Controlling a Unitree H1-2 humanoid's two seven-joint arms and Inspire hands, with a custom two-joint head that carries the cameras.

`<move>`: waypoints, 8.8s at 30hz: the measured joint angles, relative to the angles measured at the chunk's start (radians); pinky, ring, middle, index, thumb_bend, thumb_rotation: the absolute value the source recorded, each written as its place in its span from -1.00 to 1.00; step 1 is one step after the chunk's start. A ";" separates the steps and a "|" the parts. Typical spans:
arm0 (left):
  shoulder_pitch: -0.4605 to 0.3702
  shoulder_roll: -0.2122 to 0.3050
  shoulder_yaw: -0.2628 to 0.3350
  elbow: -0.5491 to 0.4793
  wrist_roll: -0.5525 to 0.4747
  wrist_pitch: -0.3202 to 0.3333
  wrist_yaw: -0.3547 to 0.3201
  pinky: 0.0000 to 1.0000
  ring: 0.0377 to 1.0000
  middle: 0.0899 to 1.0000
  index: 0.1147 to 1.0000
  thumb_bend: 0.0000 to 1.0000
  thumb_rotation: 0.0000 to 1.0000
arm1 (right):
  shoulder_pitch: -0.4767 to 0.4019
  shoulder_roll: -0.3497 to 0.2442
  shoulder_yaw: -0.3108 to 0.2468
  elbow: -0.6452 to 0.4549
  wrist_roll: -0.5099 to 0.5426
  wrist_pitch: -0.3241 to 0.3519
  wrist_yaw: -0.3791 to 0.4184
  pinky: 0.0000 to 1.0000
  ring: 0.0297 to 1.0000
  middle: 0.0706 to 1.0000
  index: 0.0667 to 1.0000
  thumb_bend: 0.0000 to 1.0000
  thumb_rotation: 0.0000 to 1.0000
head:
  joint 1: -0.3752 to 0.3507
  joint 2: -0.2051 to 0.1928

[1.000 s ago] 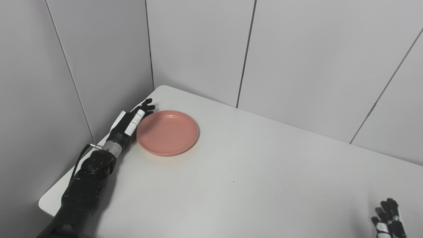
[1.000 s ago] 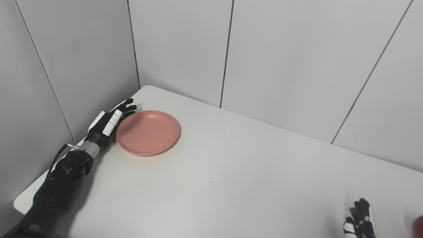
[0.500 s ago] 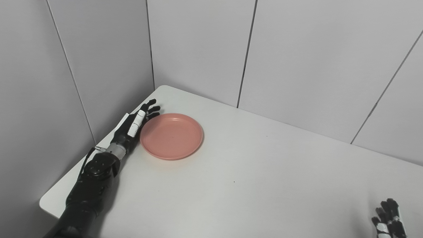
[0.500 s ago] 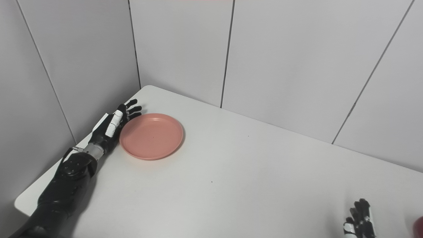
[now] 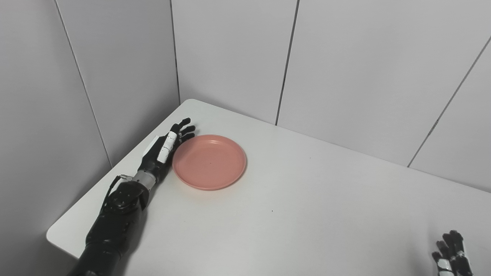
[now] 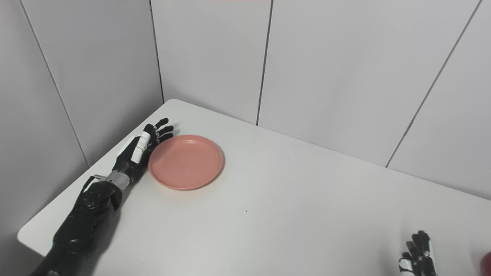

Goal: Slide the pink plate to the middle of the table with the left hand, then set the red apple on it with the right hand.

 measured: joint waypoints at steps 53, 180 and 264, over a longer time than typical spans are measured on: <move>0.040 -0.112 -0.059 -0.214 -0.044 0.179 0.015 0.98 0.89 0.87 0.86 0.81 1.00 | 0.049 0.051 0.040 -0.076 -0.126 0.019 -0.049 1.00 1.00 1.00 1.00 0.39 0.49 | -0.288 0.081; 0.174 -0.351 -0.309 -0.453 0.135 0.105 -0.064 1.00 1.00 1.00 1.00 0.73 1.00 | 0.040 0.138 0.062 -0.078 -0.221 0.023 -0.144 1.00 0.99 0.98 0.98 0.40 0.58 | -0.574 0.098; 0.116 -0.331 -0.253 -0.374 0.065 0.069 -0.062 1.00 1.00 1.00 1.00 0.44 1.00 | -0.194 -0.072 -0.137 -0.024 -0.859 0.233 -0.513 0.64 0.79 0.84 0.87 0.77 0.11 | -0.963 0.037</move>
